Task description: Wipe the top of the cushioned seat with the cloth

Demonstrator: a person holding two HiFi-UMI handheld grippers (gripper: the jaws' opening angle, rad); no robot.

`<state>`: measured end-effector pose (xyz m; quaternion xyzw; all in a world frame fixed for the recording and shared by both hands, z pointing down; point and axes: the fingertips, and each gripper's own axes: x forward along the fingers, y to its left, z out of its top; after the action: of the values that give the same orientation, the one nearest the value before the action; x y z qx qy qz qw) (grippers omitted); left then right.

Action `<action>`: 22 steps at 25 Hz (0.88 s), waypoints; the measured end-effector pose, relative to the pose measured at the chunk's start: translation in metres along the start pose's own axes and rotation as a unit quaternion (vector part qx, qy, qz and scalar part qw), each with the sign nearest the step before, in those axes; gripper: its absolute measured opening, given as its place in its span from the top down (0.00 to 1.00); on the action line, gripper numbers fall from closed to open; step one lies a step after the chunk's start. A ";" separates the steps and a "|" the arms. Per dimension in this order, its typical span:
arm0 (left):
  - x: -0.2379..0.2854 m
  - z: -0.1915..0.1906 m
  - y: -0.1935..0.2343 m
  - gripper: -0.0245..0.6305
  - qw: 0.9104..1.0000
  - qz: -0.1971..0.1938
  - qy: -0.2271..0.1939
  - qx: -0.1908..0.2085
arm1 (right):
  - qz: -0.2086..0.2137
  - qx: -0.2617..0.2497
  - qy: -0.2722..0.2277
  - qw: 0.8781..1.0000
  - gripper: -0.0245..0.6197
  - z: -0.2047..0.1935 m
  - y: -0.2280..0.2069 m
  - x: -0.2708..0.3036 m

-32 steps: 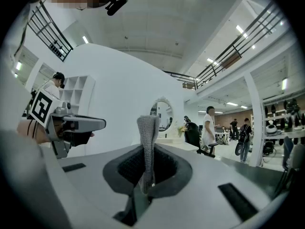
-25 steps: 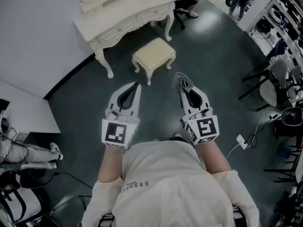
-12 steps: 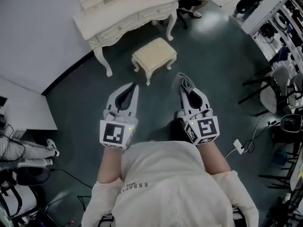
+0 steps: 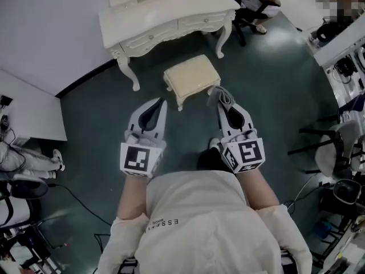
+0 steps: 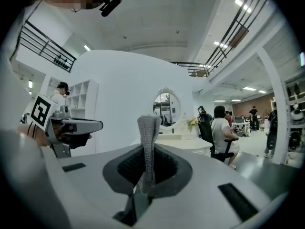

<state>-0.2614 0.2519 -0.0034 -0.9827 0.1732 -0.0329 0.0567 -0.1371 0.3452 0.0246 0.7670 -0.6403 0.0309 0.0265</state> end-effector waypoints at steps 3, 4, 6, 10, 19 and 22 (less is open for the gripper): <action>0.043 0.000 -0.012 0.96 1.000 0.027 0.014 0.006 | 0.037 -0.004 0.009 0.999 0.92 -0.001 -0.046 0.022; 0.057 0.001 -0.016 0.96 0.999 0.038 0.020 0.002 | 0.048 -0.004 0.013 0.999 0.92 -0.002 -0.061 0.029; 0.088 0.001 -0.026 0.96 0.998 0.053 0.029 -0.011 | 0.065 -0.005 0.019 0.998 0.92 -0.003 -0.092 0.042; 0.137 -0.001 -0.036 0.96 0.996 0.084 0.034 -0.017 | 0.103 -0.013 0.037 0.994 0.92 -0.011 -0.137 0.072; 0.195 -0.030 -0.002 0.96 0.988 0.136 0.049 -0.047 | 0.164 -0.001 0.082 0.983 0.92 -0.046 -0.166 0.155; 0.209 -0.049 0.025 0.96 0.986 0.146 0.050 -0.061 | 0.179 0.005 0.101 0.979 0.92 -0.060 -0.160 0.191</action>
<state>-0.0781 0.1518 0.0515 -0.9456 0.3192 -0.0628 -0.0080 0.0538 0.1918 0.1002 0.6330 -0.7610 0.1163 0.0812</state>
